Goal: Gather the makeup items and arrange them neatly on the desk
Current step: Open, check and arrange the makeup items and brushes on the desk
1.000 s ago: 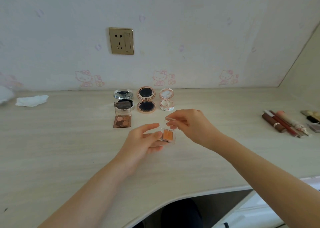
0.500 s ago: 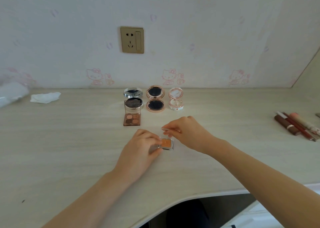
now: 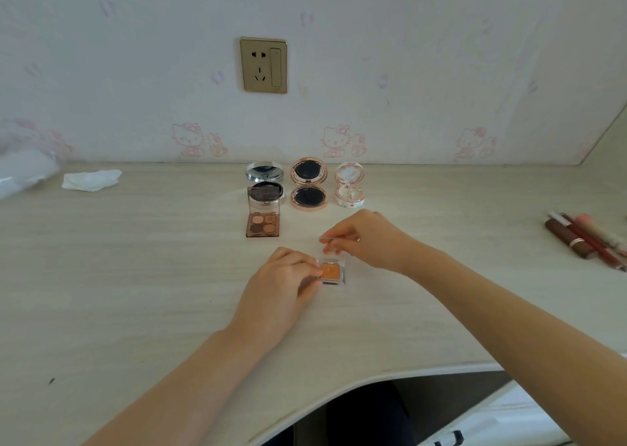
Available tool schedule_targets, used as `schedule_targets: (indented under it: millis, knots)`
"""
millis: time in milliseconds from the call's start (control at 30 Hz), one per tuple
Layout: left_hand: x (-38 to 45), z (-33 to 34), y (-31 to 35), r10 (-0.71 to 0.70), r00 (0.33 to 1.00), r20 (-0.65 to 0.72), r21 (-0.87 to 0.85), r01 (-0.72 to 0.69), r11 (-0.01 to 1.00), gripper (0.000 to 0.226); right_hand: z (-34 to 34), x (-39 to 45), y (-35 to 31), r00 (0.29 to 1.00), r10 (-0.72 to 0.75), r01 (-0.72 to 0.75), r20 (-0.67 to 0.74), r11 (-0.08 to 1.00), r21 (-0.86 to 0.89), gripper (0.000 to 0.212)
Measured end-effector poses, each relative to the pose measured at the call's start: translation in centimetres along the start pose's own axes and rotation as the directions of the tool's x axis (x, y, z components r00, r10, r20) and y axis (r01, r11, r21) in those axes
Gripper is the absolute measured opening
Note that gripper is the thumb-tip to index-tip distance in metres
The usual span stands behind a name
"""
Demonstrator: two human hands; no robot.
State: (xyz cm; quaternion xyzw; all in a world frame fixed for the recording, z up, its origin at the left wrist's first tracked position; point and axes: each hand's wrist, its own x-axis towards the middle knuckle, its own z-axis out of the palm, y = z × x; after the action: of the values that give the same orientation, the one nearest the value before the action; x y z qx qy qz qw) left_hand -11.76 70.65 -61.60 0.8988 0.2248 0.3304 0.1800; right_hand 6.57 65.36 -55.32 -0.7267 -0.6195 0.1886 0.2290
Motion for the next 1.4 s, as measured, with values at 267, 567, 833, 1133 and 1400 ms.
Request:
schedule_targets:
  millis: [267, 567, 833, 1133, 1400]
  knots:
    - [-0.1, 0.1, -0.2, -0.002, 1.000, -0.015, -0.009, 0.002, 1.000, 0.012, 0.9, -1.8, 0.5, 0.984, 0.050, -0.053, -0.170, 0.998, -0.014, 0.046]
    - [-0.1, 0.3, -0.1, -0.009, 1.000, -0.029, 0.031, 0.009, 0.999, 0.011, 4.9, -6.3, 1.0, 0.964, 0.052, -0.087, -0.262, 0.988, -0.126, 0.067]
    - [1.9, -0.3, -0.7, 0.063, 0.998, 0.018, 0.208, -0.065, 0.976, 0.005, 4.8, -3.7, 1.2, 0.953, 0.005, -0.041, -0.303, 0.993, -0.110, 0.060]
    - [5.1, 0.0, -3.1, 0.066, 0.998, -0.012, 0.321, -0.059, 0.945, 0.007, 4.0, 1.0, 1.5, 0.959, 0.070, -0.086, -0.274, 0.995, -0.045, 0.058]
    - [6.5, 0.6, -3.6, -0.008, 1.000, -0.020, 0.360, 0.015, 0.933, 0.007, 3.5, 2.6, 1.5, 0.957, 0.090, -0.105, -0.275, 0.994, -0.042, 0.056]
